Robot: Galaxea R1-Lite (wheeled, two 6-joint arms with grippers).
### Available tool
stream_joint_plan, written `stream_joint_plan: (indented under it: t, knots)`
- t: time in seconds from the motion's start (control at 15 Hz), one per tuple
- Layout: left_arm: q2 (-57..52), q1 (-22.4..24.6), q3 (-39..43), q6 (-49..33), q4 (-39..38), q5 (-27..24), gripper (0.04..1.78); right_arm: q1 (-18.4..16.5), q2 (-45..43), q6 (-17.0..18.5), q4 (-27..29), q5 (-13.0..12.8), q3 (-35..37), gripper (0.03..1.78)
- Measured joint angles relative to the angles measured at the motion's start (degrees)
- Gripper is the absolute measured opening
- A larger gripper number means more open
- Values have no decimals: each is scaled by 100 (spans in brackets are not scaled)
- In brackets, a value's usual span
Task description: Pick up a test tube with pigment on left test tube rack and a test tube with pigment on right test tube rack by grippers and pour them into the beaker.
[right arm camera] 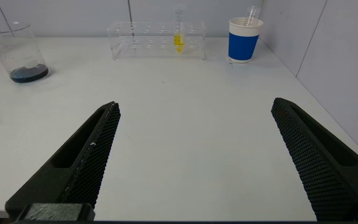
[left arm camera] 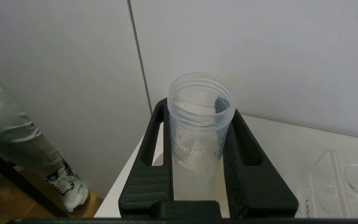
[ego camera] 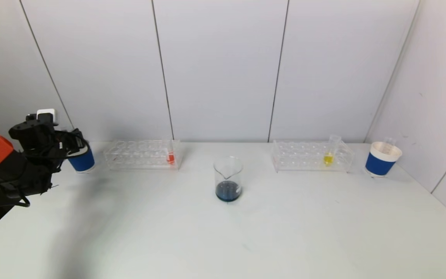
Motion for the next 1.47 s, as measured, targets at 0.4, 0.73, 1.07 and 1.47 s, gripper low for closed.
stream_joint_plan:
  t: [0.4,0.73,1.07,1.47]
  knots:
    - [-6,20,4,5,-61,2,47,0,0,2,0,-2,0,177]
    - [-24,21,96,-11,-105,-22,47,0,0,2,0,-2,0,177]
    - [-11,78,91,-46,-123,-73,71,0,0,2,0,-2,0,177]
    - [-11,89,83,-83,-123,-96,157,0,0,2,0,0,0,177]
